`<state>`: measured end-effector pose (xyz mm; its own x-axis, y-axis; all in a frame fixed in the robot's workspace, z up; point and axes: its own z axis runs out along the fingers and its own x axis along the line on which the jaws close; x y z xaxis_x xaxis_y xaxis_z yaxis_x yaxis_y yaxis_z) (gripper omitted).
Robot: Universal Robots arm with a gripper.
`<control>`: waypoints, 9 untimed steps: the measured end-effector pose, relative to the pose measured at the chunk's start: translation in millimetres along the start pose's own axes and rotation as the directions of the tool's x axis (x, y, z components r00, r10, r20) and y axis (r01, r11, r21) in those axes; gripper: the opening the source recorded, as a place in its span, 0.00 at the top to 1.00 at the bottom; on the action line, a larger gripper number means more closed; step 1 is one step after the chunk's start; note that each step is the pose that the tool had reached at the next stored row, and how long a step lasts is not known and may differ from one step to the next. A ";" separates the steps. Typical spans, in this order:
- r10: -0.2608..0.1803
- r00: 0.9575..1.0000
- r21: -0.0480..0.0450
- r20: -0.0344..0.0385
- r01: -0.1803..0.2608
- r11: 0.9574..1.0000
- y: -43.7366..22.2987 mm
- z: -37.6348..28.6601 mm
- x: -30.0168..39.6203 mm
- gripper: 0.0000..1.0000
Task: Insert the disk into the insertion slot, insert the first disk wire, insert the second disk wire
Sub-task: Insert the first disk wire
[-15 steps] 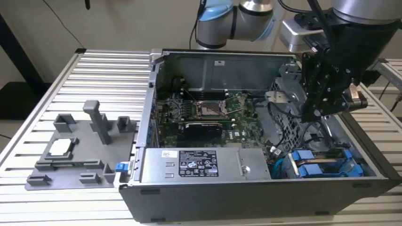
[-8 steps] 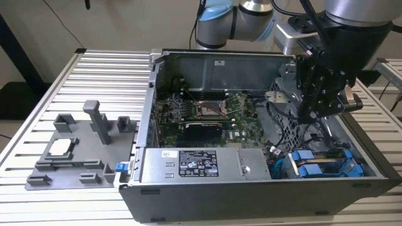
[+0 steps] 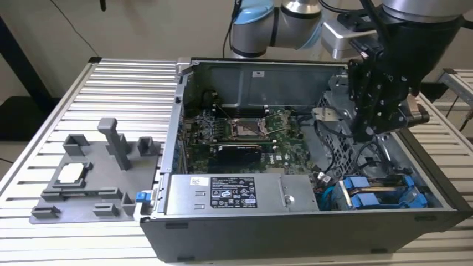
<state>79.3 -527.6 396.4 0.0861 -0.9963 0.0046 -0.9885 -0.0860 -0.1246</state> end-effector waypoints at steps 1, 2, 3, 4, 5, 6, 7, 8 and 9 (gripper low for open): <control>-0.001 1.000 0.003 -0.002 0.001 1.000 1.3 0.2 -1.2 0.73; -0.003 1.000 0.005 -0.006 0.003 1.000 2.1 0.6 -2.1 0.73; -0.006 1.000 0.008 -0.010 0.006 1.000 2.9 1.3 -3.1 0.73; -0.009 1.000 0.010 -0.012 0.009 1.000 3.8 2.2 -4.2 0.73; -0.011 1.000 0.012 -0.014 0.011 1.000 4.6 3.1 -5.2 0.73; -0.014 1.000 0.014 -0.015 0.014 1.000 5.5 4.3 -6.3 0.73; -0.016 1.000 0.016 -0.017 0.017 1.000 6.2 5.3 -7.4 0.73; -0.019 1.000 0.018 -0.018 0.019 1.000 6.9 6.3 -8.1 0.73; -0.021 1.000 0.018 -0.021 0.021 1.000 7.3 7.2 -8.5 0.73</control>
<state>72.3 -519.7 388.3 0.1039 -0.9942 0.0281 -0.9840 -0.1068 -0.1428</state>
